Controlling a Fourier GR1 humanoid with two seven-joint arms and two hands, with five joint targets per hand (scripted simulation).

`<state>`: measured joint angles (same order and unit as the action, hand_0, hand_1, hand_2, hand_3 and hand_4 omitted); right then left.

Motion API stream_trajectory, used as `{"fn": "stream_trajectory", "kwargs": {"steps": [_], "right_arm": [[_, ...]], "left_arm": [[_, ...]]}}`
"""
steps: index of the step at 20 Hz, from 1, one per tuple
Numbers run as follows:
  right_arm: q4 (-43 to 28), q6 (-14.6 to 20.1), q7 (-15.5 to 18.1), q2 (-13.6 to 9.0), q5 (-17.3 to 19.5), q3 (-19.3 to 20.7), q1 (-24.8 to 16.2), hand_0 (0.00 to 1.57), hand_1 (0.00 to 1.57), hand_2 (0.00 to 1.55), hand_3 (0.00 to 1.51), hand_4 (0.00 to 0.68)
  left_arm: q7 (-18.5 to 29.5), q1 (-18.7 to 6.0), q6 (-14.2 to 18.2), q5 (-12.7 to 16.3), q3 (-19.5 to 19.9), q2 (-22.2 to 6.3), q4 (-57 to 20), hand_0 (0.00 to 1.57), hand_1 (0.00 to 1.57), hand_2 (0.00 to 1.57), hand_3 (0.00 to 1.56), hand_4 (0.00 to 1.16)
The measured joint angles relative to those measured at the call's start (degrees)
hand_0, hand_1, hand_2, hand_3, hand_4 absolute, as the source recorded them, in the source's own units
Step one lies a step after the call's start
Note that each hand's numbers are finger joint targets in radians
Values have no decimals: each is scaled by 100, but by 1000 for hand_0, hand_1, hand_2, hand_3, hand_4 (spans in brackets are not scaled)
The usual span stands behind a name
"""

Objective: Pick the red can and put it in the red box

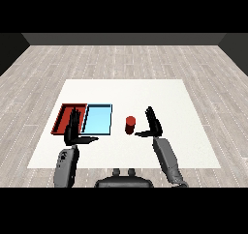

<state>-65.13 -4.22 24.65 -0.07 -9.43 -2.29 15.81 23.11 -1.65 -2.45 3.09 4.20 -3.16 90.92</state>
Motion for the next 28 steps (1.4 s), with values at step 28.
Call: {"fn": "stream_trajectory", "kwargs": {"steps": [28], "right_arm": [[1849,913,1009,7,-1390,-1304,970,0,0,0,0,0]], "left_arm": [[173,66,-181,128,-14,2,-76,0,0,0,0,0]]}}
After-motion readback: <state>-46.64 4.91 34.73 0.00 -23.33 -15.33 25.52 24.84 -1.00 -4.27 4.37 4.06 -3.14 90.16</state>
